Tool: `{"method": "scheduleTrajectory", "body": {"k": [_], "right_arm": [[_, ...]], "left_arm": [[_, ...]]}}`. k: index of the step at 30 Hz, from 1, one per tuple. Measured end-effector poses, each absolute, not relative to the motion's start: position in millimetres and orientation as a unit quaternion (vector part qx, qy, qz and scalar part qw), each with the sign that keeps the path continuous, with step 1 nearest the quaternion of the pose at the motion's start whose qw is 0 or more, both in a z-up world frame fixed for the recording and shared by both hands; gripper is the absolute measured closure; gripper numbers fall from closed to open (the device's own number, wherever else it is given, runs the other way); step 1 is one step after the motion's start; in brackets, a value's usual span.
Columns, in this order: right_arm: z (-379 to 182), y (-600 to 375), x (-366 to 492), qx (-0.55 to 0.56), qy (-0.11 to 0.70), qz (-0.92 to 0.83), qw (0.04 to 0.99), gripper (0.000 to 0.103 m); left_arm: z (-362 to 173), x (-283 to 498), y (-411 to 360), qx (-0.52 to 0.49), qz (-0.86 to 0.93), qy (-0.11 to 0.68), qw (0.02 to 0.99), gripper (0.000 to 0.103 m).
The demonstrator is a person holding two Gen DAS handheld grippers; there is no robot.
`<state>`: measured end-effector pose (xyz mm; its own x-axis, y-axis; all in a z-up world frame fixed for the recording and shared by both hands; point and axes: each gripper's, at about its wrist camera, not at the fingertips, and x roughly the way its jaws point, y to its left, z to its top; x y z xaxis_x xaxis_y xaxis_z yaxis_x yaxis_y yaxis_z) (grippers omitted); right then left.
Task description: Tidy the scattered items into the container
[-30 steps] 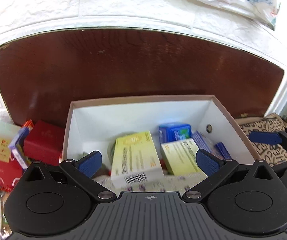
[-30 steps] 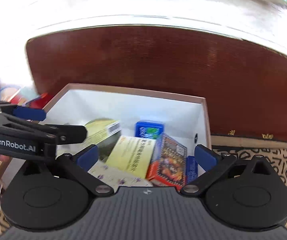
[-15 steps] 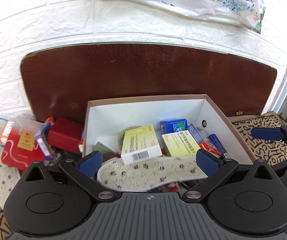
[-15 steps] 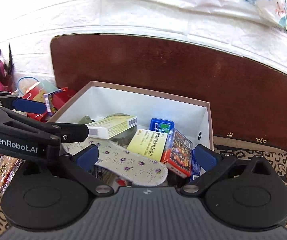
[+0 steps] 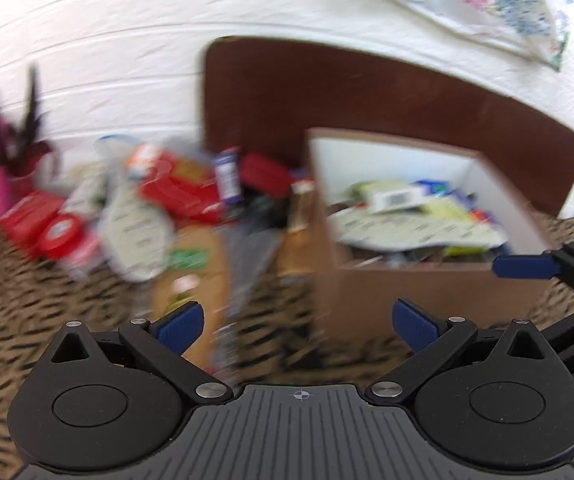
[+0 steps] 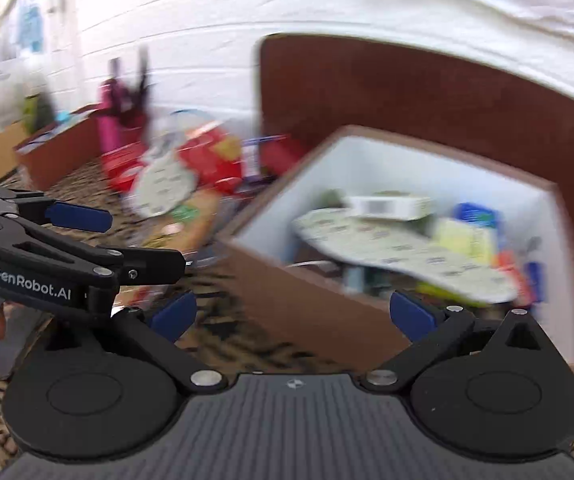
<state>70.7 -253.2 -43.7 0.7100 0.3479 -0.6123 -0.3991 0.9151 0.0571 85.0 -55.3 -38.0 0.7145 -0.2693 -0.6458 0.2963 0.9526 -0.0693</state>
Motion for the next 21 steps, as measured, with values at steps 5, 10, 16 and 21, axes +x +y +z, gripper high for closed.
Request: {"method": "scheduleTrajectory", "body": {"k": [5,10,16,21], "right_arm": [[-64.2,-209.9,61.6,-0.026,0.331,0.263,0.906,0.001],[-100.6,-174.7,68.6,-0.033,0.375,0.281,0.883,0.001],[-128.7,-163.5,84.5,-0.012,0.407,0.276,0.871,0.005],[-139.2,-152.7,101.2,0.011,0.412,0.291,0.864,0.013]], "left_arm": [[-61.2,88.4,-9.5,0.042,-0.101,0.368,0.923,0.000],[-88.7,102.1,8.9,0.050,-0.092,0.386,0.916,0.000],[-120.5,123.0,13.9,0.045,-0.112,0.418,0.900,0.007],[-129.0,143.0,19.7,0.038,-0.126,0.423,0.896,0.007]]}}
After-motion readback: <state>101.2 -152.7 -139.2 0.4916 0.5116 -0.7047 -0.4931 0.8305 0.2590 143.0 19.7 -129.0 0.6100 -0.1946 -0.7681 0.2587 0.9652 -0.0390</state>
